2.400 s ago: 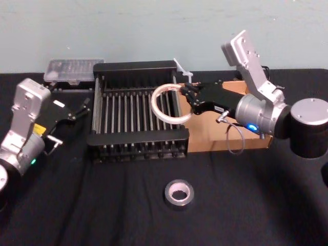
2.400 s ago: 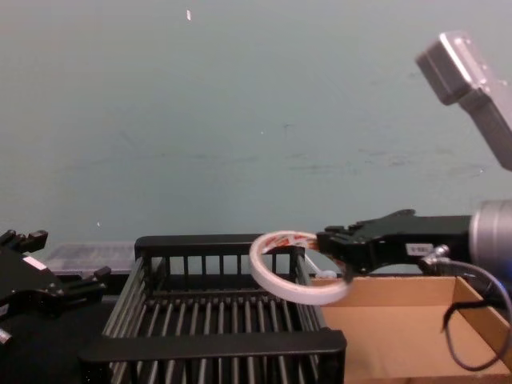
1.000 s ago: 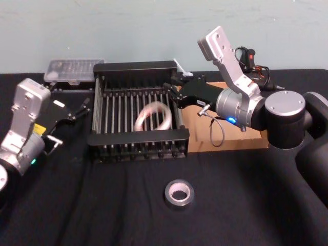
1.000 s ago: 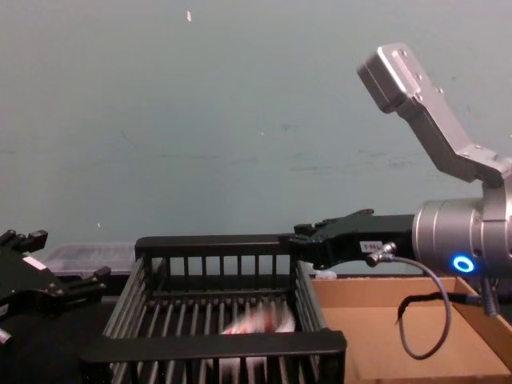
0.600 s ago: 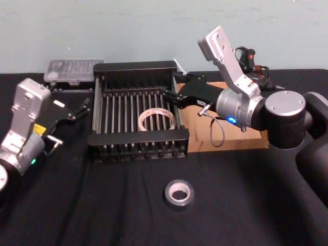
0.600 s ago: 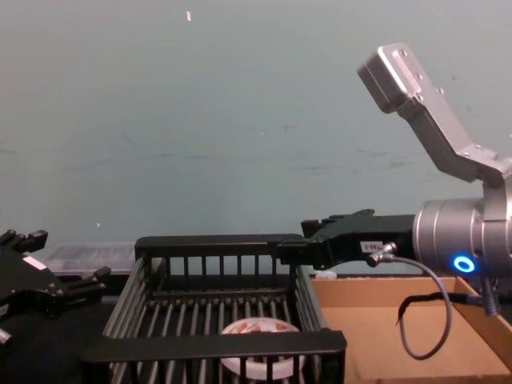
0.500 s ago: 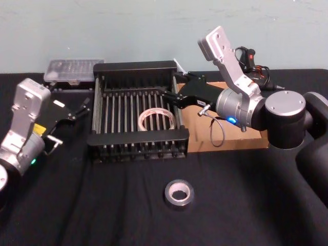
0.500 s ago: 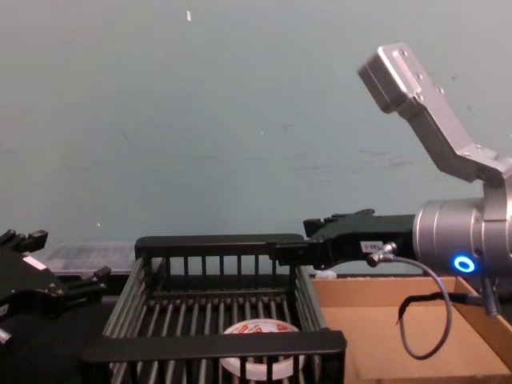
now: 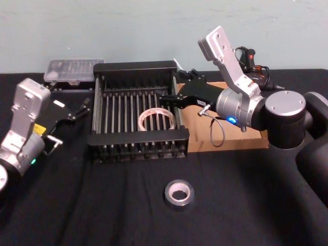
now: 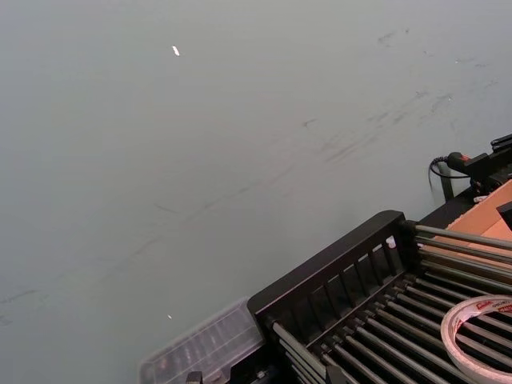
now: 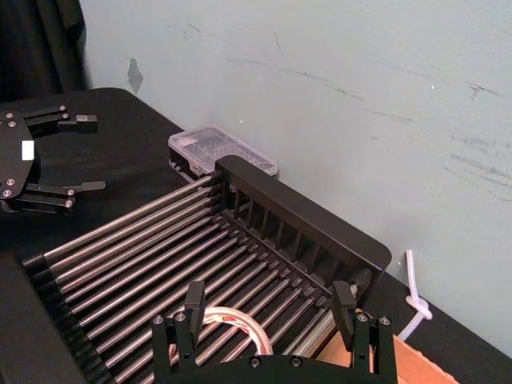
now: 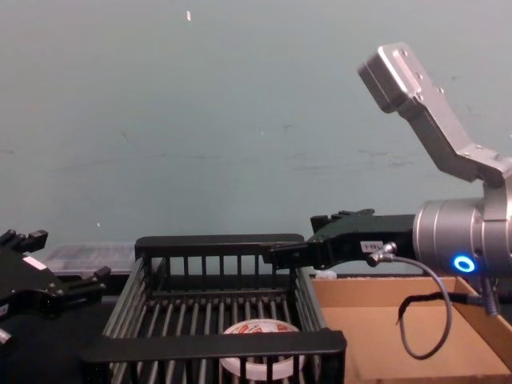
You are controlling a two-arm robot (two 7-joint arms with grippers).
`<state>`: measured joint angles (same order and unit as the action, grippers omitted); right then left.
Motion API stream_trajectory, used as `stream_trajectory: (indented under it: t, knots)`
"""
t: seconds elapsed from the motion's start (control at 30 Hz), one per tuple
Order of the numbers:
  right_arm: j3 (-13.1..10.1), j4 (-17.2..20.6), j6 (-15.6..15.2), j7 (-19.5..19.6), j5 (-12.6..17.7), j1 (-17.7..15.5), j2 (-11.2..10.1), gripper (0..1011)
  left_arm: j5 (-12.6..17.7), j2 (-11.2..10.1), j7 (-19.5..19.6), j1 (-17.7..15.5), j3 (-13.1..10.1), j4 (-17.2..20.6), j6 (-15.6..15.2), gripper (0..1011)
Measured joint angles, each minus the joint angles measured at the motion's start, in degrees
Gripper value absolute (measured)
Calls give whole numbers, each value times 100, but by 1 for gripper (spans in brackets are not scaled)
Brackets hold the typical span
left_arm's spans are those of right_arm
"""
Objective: Pick up the white tape and place it into the black box , Pick up the silver tape and place it into the brown box.
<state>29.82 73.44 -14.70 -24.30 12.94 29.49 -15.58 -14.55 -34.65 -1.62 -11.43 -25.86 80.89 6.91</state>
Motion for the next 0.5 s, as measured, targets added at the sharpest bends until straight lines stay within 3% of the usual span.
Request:
stream_trajectory:
  t: [0.2, 0.5]
  knots:
    - [-50, 91, -63, 38, -3, -44, 4, 1003, 0, 0, 0, 0, 0, 0, 0, 1001]
    - [-264, 620, -360, 131, 72, -333, -161, 1002, 0, 0, 0, 0, 0, 0, 0, 1002]
